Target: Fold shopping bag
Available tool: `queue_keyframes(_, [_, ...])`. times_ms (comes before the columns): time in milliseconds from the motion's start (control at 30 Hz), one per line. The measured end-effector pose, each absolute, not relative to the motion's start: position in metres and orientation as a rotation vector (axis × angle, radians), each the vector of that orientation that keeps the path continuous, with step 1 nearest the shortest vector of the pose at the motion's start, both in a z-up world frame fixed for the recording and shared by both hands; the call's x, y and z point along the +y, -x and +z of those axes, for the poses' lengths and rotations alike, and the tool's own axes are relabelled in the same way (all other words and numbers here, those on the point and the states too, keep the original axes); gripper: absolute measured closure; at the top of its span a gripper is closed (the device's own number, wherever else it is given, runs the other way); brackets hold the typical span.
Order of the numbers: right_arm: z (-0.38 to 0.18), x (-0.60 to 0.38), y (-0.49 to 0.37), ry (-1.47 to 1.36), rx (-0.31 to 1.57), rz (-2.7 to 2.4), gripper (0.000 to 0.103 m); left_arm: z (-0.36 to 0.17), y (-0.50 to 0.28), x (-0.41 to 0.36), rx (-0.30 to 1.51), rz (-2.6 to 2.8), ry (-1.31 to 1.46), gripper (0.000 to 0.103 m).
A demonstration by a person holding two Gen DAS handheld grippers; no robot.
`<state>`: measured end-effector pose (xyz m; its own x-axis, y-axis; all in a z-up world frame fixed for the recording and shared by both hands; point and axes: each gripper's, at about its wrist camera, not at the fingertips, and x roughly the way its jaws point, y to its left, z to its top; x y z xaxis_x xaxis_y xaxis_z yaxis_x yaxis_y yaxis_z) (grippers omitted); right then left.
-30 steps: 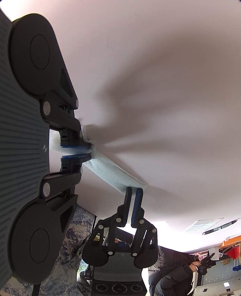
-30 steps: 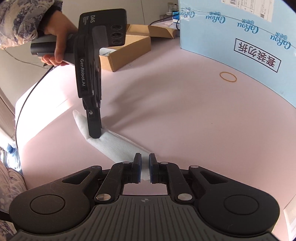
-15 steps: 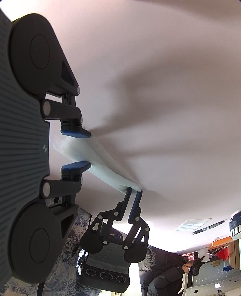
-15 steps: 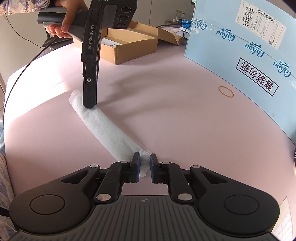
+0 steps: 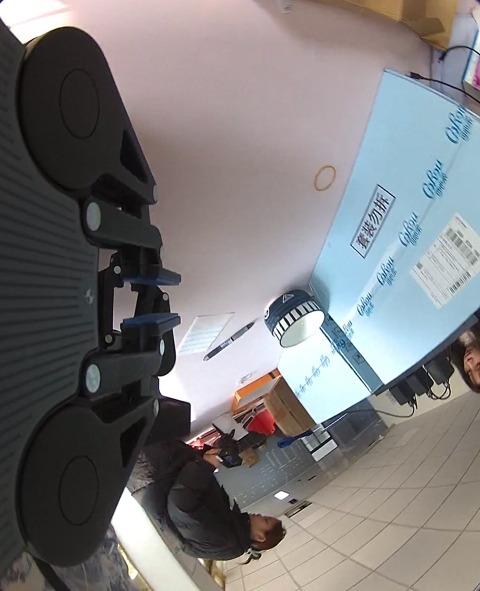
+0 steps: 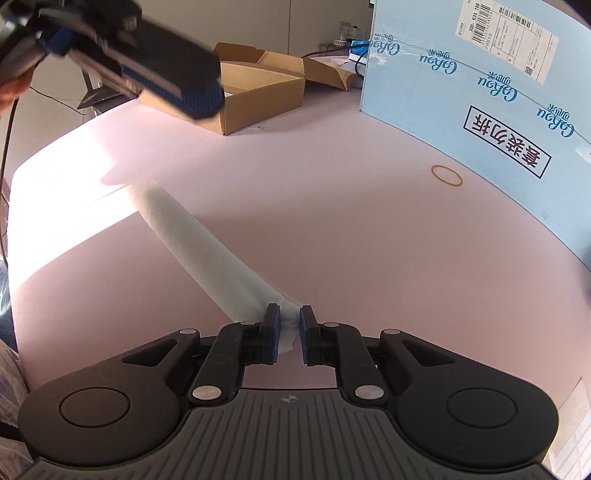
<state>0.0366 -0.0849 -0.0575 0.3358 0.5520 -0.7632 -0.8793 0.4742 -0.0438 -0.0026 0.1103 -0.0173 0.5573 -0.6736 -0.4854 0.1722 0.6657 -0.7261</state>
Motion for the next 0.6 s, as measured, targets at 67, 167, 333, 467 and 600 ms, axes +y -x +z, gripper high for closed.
queue_keyframes(67, [-0.058,-0.083,-0.034,0.533,0.732,0.961,0.075,-0.044,0.007,0.097,0.865,-0.476,0.69,0.093])
queue_keyframes(167, [-0.057,-0.082,-0.038,0.536,0.739,0.945,0.073,-0.057,0.01,0.089,0.875,-0.396,0.652,0.093])
queue_keyframes(333, [-0.058,-0.083,-0.039,0.524,0.744,0.943,0.073,-0.062,0.003,0.091,0.914,-0.279,0.543,0.093])
queue_keyframes(467, [-0.059,-0.082,-0.035,0.543,0.727,0.935,0.073,-0.069,-0.001,0.093,0.93,-0.24,0.525,0.093])
queue_keyframes(600, [-0.059,-0.083,-0.036,0.526,0.732,0.932,0.073,-0.069,-0.001,0.09,0.931,-0.239,0.46,0.093])
